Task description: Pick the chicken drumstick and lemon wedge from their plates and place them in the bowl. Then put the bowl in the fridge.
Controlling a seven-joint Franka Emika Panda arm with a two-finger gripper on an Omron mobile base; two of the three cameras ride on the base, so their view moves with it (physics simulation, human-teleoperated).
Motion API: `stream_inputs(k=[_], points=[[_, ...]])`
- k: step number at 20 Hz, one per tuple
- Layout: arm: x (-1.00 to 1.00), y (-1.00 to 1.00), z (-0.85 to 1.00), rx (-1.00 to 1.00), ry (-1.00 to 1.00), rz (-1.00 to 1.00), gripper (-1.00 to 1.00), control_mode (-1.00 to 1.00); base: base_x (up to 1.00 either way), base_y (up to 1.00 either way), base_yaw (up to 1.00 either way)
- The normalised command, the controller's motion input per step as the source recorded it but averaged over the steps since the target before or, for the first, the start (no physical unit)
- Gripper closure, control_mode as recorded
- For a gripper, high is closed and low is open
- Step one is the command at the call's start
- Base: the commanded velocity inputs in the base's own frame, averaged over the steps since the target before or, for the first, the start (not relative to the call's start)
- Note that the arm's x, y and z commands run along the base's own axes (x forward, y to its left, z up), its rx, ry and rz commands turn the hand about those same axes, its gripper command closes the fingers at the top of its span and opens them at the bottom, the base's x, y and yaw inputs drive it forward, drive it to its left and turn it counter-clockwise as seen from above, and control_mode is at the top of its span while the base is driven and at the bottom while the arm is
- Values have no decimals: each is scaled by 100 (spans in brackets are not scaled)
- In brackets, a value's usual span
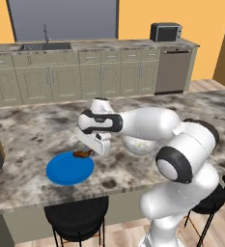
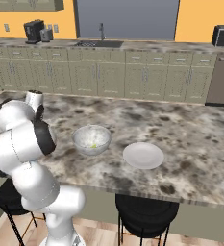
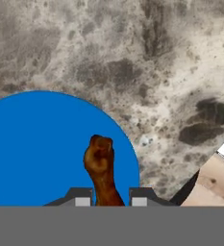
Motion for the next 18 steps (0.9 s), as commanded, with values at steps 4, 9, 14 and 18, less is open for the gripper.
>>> stream_inputs(k=[4,9,14,18], points=[[-7,-65,37,3,-4,0,100,-100,0,0,0],[-2,-64,32,0,-8,0,100,-100,0,0,0],[1,-64,28,0,0,0,100,-100,0,0,0],[5,-63,20,0,0,-2,100,-100,0,0,0]])
